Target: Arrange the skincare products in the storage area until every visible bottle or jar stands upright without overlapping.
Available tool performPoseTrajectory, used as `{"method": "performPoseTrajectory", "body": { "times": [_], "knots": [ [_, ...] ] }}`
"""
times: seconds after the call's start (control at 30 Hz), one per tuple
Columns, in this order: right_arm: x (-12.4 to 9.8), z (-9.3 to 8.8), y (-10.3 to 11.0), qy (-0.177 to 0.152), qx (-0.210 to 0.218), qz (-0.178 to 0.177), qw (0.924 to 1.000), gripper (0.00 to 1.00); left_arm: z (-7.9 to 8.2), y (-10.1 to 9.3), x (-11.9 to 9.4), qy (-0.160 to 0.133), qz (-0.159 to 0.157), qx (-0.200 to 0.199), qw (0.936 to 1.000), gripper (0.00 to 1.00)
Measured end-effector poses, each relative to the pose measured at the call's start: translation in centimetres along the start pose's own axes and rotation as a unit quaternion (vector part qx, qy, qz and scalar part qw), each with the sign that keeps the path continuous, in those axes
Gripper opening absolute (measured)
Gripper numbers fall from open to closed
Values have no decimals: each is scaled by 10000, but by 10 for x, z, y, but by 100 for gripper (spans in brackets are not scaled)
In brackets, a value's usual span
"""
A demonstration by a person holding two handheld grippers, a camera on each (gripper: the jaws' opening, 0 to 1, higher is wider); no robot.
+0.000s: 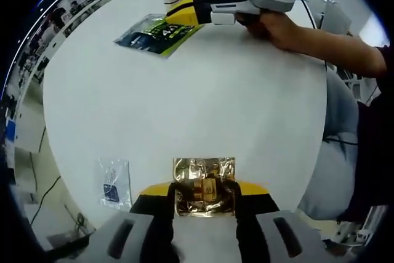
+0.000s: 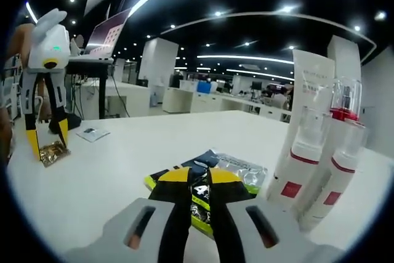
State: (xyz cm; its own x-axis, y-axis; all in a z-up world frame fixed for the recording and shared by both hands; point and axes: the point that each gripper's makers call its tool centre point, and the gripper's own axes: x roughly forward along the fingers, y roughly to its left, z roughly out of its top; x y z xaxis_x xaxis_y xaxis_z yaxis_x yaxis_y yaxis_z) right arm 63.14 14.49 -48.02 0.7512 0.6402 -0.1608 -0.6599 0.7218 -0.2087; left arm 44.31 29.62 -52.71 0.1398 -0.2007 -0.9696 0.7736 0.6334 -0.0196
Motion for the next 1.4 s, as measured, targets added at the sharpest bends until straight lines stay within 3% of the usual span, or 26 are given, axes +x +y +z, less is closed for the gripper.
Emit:
{"method": "performPoseTrajectory", "body": {
  "times": [0.57, 0.93, 1.17, 1.4],
  "knots": [
    [-1, 1, 0, -29, 53, -13, 10000, 9, 0, -10, 0, 158, -14, 109, 9998, 38],
    [-2, 2, 1, -46, 49, -10, 10000, 9, 0, -16, 0, 411, -71, 464, 9981, 38],
    [-3, 3, 0, -58, 45, -23, 10000, 9, 18, -13, -9, 295, -84, 642, 9975, 38],
    [-3, 4, -1, -97, 67, -30, 9999, 9, 53, 8, -18, 375, 129, 1061, 9936, 38]
  ]
}}
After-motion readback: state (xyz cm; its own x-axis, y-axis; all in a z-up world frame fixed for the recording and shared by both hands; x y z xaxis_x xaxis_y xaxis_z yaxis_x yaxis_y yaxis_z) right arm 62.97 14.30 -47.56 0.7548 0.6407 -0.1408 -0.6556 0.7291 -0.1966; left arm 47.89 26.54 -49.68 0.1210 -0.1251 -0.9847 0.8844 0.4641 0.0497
